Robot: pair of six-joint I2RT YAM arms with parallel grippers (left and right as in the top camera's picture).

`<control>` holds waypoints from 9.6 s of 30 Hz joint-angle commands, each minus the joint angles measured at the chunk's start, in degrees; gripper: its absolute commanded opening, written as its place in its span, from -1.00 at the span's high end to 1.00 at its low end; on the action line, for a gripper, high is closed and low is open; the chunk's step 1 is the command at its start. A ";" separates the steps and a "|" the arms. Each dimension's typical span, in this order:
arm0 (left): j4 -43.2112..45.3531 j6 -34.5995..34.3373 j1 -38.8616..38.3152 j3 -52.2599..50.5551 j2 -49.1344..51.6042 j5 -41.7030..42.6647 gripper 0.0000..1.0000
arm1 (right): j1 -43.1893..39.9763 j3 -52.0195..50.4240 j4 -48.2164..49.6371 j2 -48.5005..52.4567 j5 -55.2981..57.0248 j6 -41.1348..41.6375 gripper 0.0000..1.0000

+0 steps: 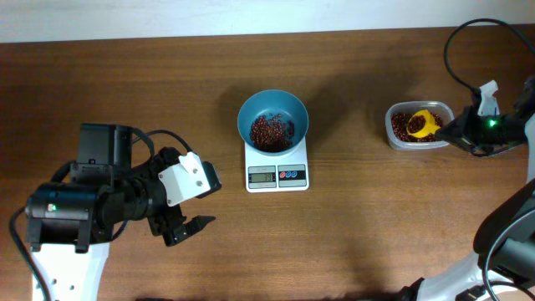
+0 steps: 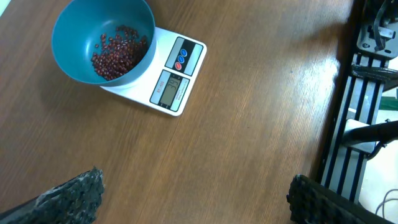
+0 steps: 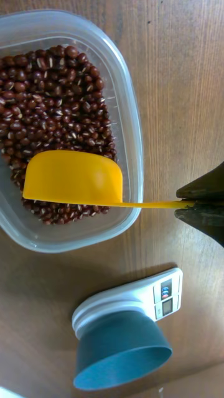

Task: Scoop item into bowl and weigh 50g on scale
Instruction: 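Lift the filled scoop and swing it left over the teal bowl, then tilt the scoop to pour beans into the teal bowl, then swing the empty yellow scoop right back over the bean tub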

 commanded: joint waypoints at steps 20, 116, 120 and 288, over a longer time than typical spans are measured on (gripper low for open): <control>-0.07 -0.52 0.39 0.90 0.00 0.15 -0.98 | -3.32 -0.09 -5.14 -1.22 -22.64 -10.47 0.92; -0.07 -0.52 0.39 0.90 0.00 0.13 -0.97 | 50.42 10.93 7.50 -1.81 16.55 3.87 0.92; -0.07 -0.52 0.39 0.90 0.00 0.15 -0.97 | 51.21 11.50 7.23 -1.86 16.11 4.70 0.92; -0.07 -0.52 0.39 0.90 0.00 0.15 -0.97 | 0.85 15.26 -20.41 -1.75 -14.51 -25.46 0.92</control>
